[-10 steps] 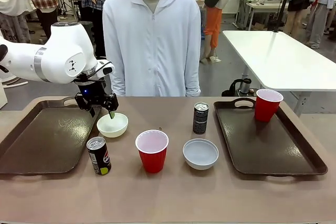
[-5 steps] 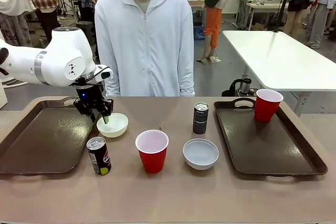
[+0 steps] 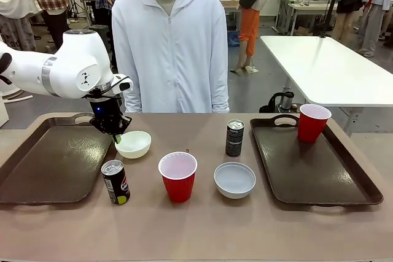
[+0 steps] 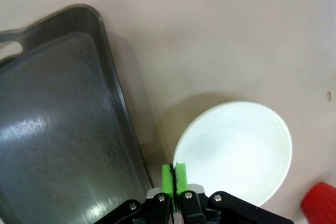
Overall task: Prepare tableware on both trays.
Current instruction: Pick up a Picnic Bowl from the table and place it on a Handle tray.
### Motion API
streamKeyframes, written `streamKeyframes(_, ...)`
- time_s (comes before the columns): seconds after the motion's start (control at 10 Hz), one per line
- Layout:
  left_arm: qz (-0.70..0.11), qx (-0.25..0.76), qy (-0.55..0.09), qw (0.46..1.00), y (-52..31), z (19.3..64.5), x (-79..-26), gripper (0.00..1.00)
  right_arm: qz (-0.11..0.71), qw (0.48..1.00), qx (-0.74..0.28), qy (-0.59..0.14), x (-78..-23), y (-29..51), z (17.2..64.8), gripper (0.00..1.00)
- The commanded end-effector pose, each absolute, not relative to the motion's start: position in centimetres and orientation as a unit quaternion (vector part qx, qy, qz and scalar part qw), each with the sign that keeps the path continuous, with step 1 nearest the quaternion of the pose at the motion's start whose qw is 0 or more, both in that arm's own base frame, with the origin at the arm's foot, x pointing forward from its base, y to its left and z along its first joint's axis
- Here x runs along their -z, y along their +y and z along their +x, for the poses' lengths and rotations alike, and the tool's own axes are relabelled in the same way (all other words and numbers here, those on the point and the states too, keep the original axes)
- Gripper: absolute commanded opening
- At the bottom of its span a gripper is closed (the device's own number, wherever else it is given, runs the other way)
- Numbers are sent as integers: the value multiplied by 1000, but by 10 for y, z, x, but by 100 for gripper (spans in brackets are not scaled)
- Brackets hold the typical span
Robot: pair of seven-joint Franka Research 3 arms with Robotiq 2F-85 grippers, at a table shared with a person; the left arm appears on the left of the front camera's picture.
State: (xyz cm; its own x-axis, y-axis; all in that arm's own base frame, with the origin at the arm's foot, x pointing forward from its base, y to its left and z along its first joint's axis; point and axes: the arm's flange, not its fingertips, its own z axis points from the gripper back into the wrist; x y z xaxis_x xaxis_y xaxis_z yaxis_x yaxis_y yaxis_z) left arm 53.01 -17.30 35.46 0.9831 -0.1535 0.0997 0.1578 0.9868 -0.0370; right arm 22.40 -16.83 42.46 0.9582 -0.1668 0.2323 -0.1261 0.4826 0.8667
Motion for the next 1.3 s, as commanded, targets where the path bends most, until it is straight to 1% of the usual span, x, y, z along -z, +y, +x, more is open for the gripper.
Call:
streamKeyframes(0.0,4,54,-46,997,-175,537,-354,0,511,847,10,-146,-425,-169,223,100)
streamKeyframes(0.2,6,41,-52,998,-174,536,-355,0,511,847,10,-146,-425,-169,223,100)
streamKeyframes(0.3,13,39,-51,998,-177,523,-362,0,511,847,10,-146,-425,-169,223,100)
streamKeyframes(0.7,-28,79,-97,992,-182,433,-465,0,511,847,10,-146,-425,-169,223,100)
streamKeyframes(0.9,-11,66,-91,994,-162,408,-483,0,511,847,10,-146,-425,-169,223,100)
streamKeyframes(1.2,-7,66,-82,994,-103,406,-495,0,511,847,10,-146,-425,-169,223,100)
